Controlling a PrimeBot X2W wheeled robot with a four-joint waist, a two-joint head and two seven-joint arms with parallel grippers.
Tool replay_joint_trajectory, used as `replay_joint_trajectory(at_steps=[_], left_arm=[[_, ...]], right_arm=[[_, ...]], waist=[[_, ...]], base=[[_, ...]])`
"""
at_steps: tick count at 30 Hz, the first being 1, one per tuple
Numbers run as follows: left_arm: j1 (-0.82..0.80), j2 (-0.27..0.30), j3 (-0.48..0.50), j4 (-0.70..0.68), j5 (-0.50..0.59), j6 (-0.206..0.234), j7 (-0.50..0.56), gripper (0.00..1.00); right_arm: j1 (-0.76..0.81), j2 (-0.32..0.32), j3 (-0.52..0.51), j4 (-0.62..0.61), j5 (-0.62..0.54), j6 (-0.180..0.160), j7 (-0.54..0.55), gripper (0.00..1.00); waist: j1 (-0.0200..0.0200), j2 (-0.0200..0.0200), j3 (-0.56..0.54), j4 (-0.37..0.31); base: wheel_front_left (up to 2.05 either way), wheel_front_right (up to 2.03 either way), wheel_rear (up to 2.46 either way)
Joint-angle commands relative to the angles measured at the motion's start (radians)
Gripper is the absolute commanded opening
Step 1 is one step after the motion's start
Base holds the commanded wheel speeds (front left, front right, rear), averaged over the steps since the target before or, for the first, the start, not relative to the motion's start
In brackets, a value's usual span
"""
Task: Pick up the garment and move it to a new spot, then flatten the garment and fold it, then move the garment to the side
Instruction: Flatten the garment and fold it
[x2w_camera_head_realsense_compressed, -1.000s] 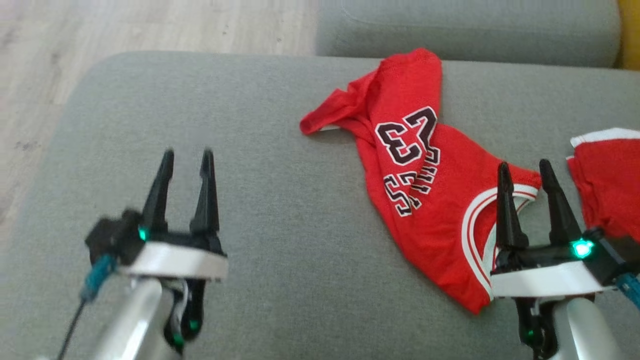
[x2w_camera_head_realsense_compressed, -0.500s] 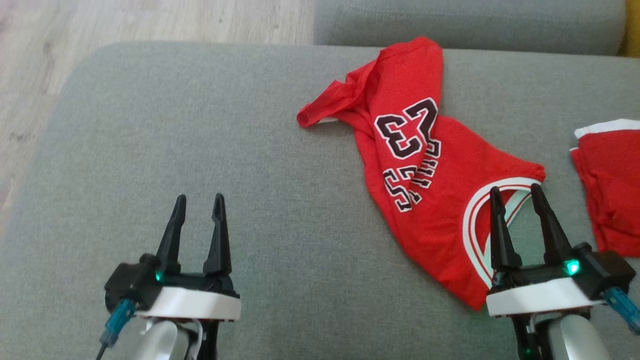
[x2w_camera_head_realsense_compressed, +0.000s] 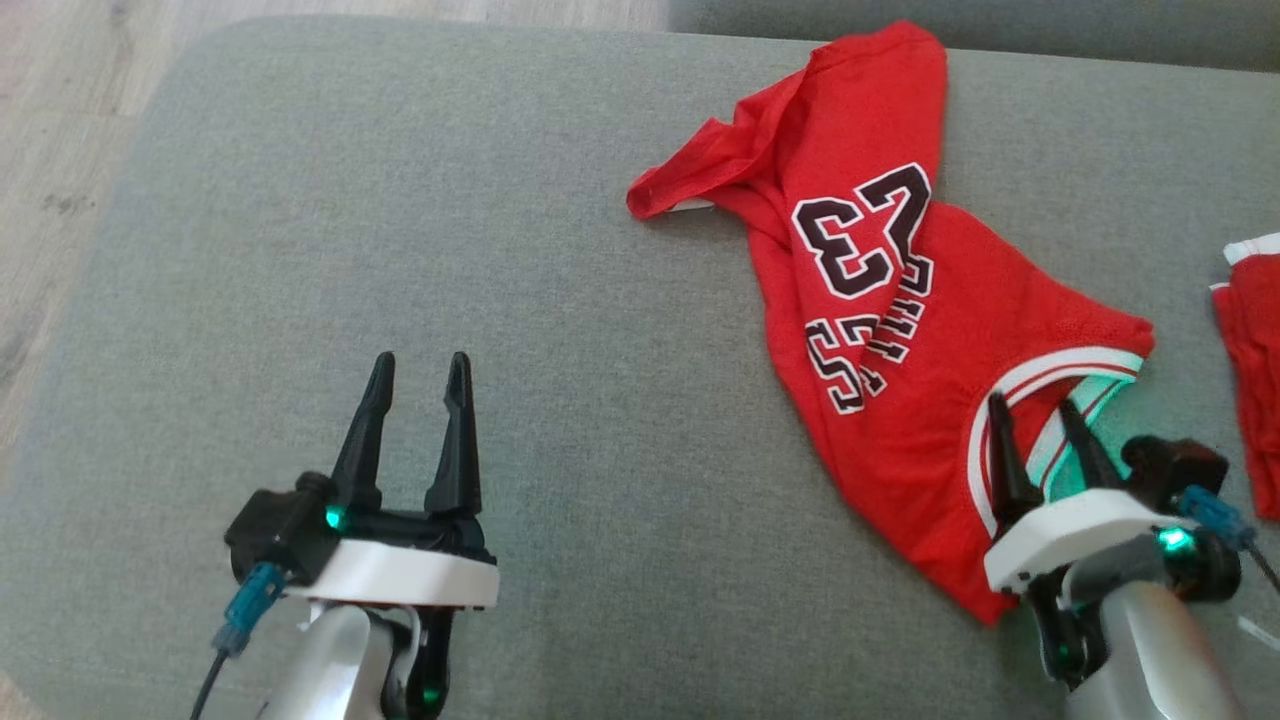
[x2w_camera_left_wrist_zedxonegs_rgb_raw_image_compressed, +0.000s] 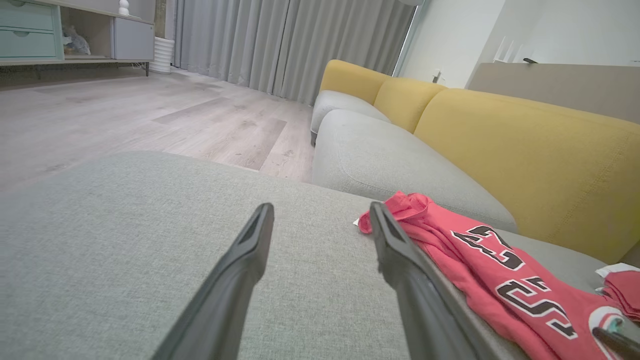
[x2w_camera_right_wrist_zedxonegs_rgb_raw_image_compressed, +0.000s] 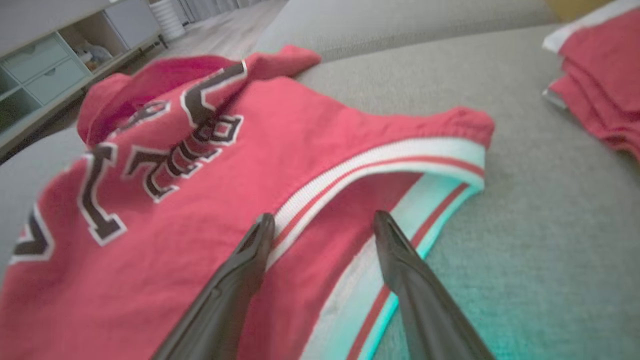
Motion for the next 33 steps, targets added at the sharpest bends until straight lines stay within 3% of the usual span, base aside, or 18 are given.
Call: replay_joint_trajectory(at_steps=[1, 12, 13, 14, 21, 33], left_arm=[[-0.036, 0.001, 0.047, -0.025, 0.013, -0.007, -0.005, 1.00], [-0.038, -0.018, 0.071, -0.018, 0.035, -0.026, -0.005, 1.00], [-0.039, -0.019, 0.071, -0.017, 0.036, -0.027, -0.005, 1.00], [-0.040, -0.020, 0.072, -0.016, 0.038, -0.028, -0.005, 1.00], [-0.048, -0.024, 0.082, -0.008, 0.043, -0.033, -0.005, 1.00], [-0.027, -0.028, 0.091, 0.001, 0.047, -0.034, -0.005, 1.00]], right_arm=[[-0.031, -0.004, 0.016, 0.011, 0.011, -0.001, 0.009, 1.00], [-0.098, -0.004, 0.080, 0.196, 0.060, -0.001, 0.050, 1.00], [-0.102, -0.004, 0.093, 0.204, 0.069, -0.001, 0.055, 0.80], [-0.106, -0.004, 0.105, 0.210, 0.076, -0.001, 0.058, 0.00], [-0.116, -0.004, 0.226, 0.176, 0.158, -0.001, 0.041, 0.00], [-0.170, -0.004, 0.421, -0.123, 0.428, -0.001, 0.039, 0.00]], waist=[[-0.0002, -0.0001, 0.000, 0.003], [-0.0002, -0.0001, 0.005, -0.005], [-0.0002, -0.0001, 0.006, -0.006], [-0.0002, -0.0001, 0.006, -0.007], [-0.0002, -0.0001, -0.006, -0.009], [-0.0002, -0.0001, -0.074, 0.028]], base=[[0.00, 0.00, 0.00], [0.00, 0.00, 0.00], [0.00, 0.00, 0.00], [0.00, 0.00, 0.00], [0.00, 0.00, 0.00], [0.00, 0.00, 0.00]])
